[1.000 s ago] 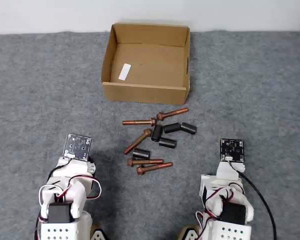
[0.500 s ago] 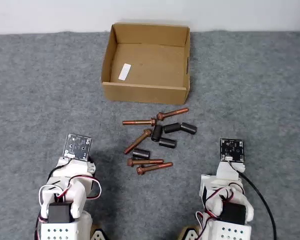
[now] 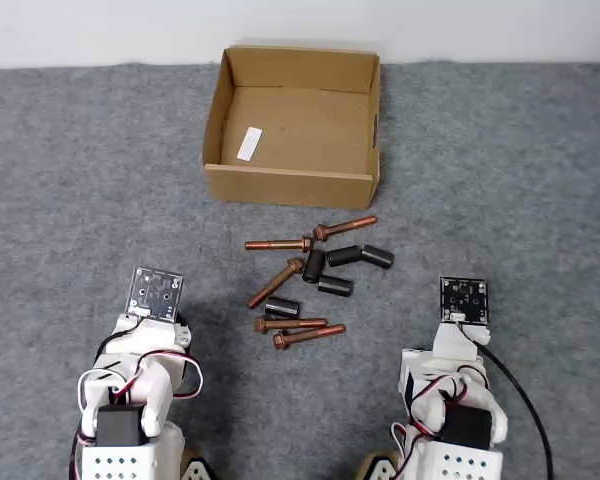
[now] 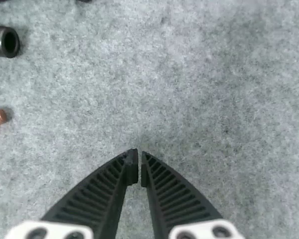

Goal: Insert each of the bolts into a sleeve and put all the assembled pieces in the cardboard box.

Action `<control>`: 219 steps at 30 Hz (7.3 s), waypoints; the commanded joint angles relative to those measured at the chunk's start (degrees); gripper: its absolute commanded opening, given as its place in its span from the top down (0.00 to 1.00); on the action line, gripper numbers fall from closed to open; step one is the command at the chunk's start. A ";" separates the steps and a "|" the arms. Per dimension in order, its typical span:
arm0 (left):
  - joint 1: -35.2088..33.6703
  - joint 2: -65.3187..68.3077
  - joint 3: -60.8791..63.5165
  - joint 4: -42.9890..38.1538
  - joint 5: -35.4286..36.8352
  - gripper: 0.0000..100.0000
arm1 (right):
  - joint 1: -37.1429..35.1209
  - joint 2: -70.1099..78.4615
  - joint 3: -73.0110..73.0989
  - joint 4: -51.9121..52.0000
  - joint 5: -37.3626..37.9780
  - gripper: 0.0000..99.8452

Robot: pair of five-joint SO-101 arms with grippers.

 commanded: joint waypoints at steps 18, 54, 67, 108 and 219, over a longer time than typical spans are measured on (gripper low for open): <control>-0.09 0.00 -0.40 0.44 -0.18 0.99 | 0.40 -0.57 0.97 0.31 0.62 0.99; -0.09 0.00 -0.40 0.44 -0.18 0.99 | -7.34 31.78 -35.25 -6.73 8.70 0.99; -0.09 0.00 -0.40 0.44 -0.18 0.99 | -8.22 71.43 -61.19 -14.02 39.21 0.95; -0.09 0.00 -0.40 0.44 -0.18 0.99 | -15.69 134.11 -102.15 -6.99 41.67 0.97; 19.69 131.16 -128.84 32.35 -41.14 0.81 | 1.54 33.01 -58.99 25.89 -12.48 0.99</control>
